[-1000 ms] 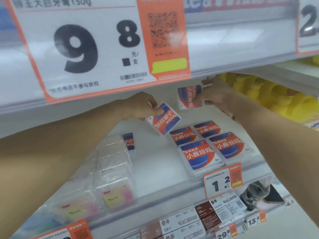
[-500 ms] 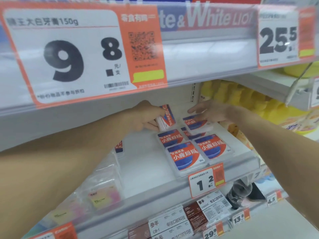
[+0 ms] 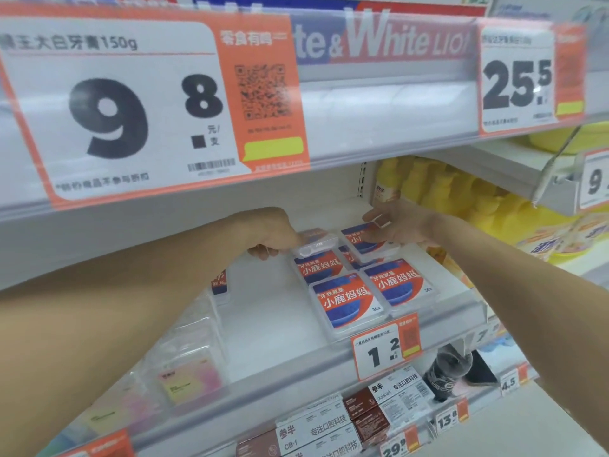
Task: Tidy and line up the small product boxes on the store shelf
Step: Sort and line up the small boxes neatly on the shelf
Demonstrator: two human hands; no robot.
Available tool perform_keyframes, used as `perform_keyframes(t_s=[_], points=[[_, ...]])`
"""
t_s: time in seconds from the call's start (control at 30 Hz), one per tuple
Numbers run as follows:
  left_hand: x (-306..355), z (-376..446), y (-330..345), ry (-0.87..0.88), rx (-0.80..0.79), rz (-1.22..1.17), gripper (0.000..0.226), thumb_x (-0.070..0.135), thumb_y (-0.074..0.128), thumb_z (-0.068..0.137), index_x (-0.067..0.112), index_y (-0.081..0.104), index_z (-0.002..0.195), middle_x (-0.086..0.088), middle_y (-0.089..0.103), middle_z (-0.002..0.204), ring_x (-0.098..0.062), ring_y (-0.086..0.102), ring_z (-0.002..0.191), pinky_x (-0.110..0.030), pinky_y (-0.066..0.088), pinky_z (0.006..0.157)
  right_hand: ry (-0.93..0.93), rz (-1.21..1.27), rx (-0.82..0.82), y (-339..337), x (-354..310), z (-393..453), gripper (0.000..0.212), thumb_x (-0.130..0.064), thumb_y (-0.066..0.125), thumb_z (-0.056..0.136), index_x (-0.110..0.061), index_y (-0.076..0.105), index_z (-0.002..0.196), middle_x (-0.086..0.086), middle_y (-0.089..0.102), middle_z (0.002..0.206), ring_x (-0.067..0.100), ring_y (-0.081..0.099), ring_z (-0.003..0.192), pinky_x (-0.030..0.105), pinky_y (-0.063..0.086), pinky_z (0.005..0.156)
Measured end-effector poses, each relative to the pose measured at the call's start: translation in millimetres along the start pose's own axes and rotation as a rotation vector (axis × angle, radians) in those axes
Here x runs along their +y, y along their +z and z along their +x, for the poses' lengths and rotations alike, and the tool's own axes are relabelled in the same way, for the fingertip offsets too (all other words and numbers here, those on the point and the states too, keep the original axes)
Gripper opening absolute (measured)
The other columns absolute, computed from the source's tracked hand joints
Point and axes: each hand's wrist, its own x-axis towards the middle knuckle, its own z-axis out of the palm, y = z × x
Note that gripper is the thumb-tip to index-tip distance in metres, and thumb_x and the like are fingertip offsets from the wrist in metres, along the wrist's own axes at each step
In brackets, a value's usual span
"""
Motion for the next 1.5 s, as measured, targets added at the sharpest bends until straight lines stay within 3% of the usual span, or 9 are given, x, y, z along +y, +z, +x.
perform_keyframes(t_s=[0.1, 0.2, 0.3, 0.47, 0.6, 0.77, 1.03, 1.37, 1.5], points=[[3, 8, 5, 0.071, 0.198, 0.051, 0.056, 0.056, 0.052, 0.091, 0.004, 0.059, 0.108, -0.007, 0.060, 0.089, -0.021, 0.056, 0.079, -0.027, 0.042, 0.065, -0.013, -0.009, 0.026, 0, 2, -1, 0.049, -0.035, 0.074, 0.085, -0.023, 0.059, 0.131, 0.002, 0.062, 0.128, 0.024, 0.065, 0.105, 0.034, 0.059, 0.085], [3, 16, 11, 0.121, 0.110, 0.059, 0.079, 0.065, 0.055, 0.084, 0.008, 0.043, 0.138, -0.007, 0.054, 0.131, -0.024, 0.054, 0.115, -0.033, 0.048, 0.091, -0.023, -0.007, 0.026, 0, 4, -2, 0.049, -0.037, 0.075, 0.084, -0.023, 0.060, 0.129, 0.001, 0.064, 0.127, 0.024, 0.067, 0.104, 0.034, 0.060, 0.084], [1, 21, 8, 0.174, -0.002, 0.061, 0.077, 0.059, 0.057, 0.087, 0.014, 0.036, 0.146, -0.003, 0.045, 0.147, -0.023, 0.047, 0.128, -0.035, 0.041, 0.106, -0.003, 0.066, 0.010, 1, 4, -1, 0.046, -0.035, 0.066, 0.091, -0.023, 0.054, 0.134, 0.002, 0.062, 0.126, 0.024, 0.067, 0.105, 0.034, 0.060, 0.083], [0, 14, 2, 0.219, 0.010, 0.094, 0.081, 0.055, 0.073, 0.076, 0.013, 0.044, 0.140, 0.000, 0.055, 0.135, -0.020, 0.055, 0.114, -0.031, 0.048, 0.096, 0.073, 0.179, -0.047, 0, 11, -2, 0.044, -0.025, 0.065, 0.094, -0.020, 0.050, 0.135, 0.003, 0.064, 0.118, 0.022, 0.068, 0.096, 0.035, 0.062, 0.076], [1, 6, 2, 0.285, -0.048, -0.040, 0.047, 0.049, 0.071, 0.081, 0.011, 0.071, 0.108, 0.001, 0.072, 0.108, -0.017, 0.066, 0.099, -0.032, 0.056, 0.088, 0.091, 0.190, -0.070, -1, 15, -4, 0.045, -0.027, 0.070, 0.089, -0.024, 0.055, 0.131, 0.003, 0.068, 0.115, 0.022, 0.071, 0.094, 0.035, 0.062, 0.071], [4, -1, 6, 0.198, -0.110, -0.068, 0.043, 0.044, 0.062, 0.090, 0.008, 0.065, 0.114, -0.006, 0.069, 0.113, -0.023, 0.067, 0.102, -0.034, 0.058, 0.087, 0.108, 0.152, -0.087, 0, 12, -11, 0.044, -0.032, 0.071, 0.088, -0.030, 0.054, 0.129, 0.001, 0.067, 0.115, 0.023, 0.070, 0.095, 0.034, 0.062, 0.068], [10, -17, 24, 0.131, -0.027, -0.158, 0.035, 0.043, 0.065, 0.088, 0.014, 0.059, 0.107, 0.001, 0.067, 0.096, -0.013, 0.070, 0.067, -0.024, 0.056, 0.069, 0.086, 0.099, -0.072, 0, 6, -25, 0.054, -0.027, 0.069, 0.090, -0.024, 0.047, 0.140, 0.003, 0.065, 0.123, 0.022, 0.069, 0.096, 0.030, 0.060, 0.065], [10, -20, 36, 0.139, 0.072, -0.084, 0.039, 0.048, 0.060, 0.089, 0.015, 0.059, 0.110, -0.004, 0.069, 0.114, -0.020, 0.070, 0.090, -0.033, 0.058, 0.083, 0.067, -0.082, -0.074, 1, -2, -34, 0.054, -0.033, 0.061, 0.096, -0.021, 0.043, 0.145, 0.003, 0.059, 0.135, 0.024, 0.065, 0.107, 0.027, 0.058, 0.070], [-7, -30, 7, 0.285, 0.265, 0.128, 0.042, 0.045, 0.052, 0.094, 0.011, 0.062, 0.115, -0.004, 0.067, 0.115, -0.022, 0.064, 0.100, -0.029, 0.048, 0.081, -0.073, -0.342, 0.096, -7, -33, -33, 0.061, -0.044, 0.057, 0.095, -0.021, 0.038, 0.148, 0.002, 0.048, 0.148, 0.027, 0.052, 0.128, 0.037, 0.048, 0.099]])
